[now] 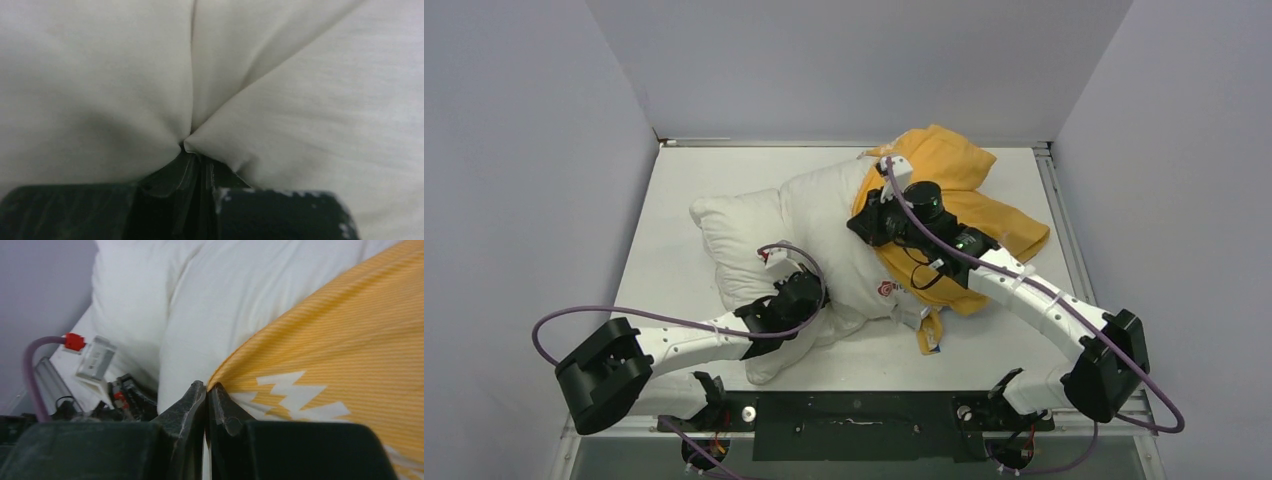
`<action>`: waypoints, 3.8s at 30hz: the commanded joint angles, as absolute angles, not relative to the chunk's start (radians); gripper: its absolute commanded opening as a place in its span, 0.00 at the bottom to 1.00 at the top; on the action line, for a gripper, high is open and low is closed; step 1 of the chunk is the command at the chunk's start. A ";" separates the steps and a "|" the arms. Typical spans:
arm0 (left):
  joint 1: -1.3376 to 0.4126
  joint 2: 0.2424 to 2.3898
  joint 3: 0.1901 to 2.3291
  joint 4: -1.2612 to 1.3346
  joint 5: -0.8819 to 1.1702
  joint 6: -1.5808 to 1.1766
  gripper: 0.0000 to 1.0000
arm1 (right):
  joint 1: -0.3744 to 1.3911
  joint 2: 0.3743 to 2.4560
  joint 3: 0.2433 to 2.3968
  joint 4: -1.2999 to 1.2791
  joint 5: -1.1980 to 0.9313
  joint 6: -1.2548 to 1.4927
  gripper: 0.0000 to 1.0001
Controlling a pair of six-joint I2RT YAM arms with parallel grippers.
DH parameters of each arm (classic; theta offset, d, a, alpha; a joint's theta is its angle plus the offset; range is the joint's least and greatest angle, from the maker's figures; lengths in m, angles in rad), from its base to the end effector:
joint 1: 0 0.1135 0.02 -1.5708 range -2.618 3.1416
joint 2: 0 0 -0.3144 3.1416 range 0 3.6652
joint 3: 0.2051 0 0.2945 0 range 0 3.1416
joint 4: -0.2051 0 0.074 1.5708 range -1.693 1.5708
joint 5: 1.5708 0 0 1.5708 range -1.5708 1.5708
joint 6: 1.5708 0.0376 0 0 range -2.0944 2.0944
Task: Put the pillow into the pillowcase
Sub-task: Stuff the pillow into the pillowcase.
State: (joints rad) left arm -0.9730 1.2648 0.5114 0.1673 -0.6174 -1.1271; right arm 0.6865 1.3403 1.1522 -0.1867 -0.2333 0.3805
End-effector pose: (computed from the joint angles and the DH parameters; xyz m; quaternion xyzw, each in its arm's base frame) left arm 0.1665 -0.2058 0.2019 -0.2078 0.8260 -0.2575 0.4563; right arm 0.2618 0.2257 0.3841 -0.1899 0.8013 0.3672 0.4325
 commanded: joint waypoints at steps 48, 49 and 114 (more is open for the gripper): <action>-1.057 1.028 0.400 -0.040 -0.534 -1.215 0.00 | 0.912 1.049 0.805 -0.644 0.693 0.621 0.64; -1.057 1.025 0.400 -0.041 -0.534 -1.213 0.00 | 0.908 1.064 0.805 -0.615 0.680 0.600 0.55; -1.124 1.115 0.450 -0.037 -0.553 -1.244 0.00 | 0.445 1.698 1.736 -0.524 0.200 0.201 0.88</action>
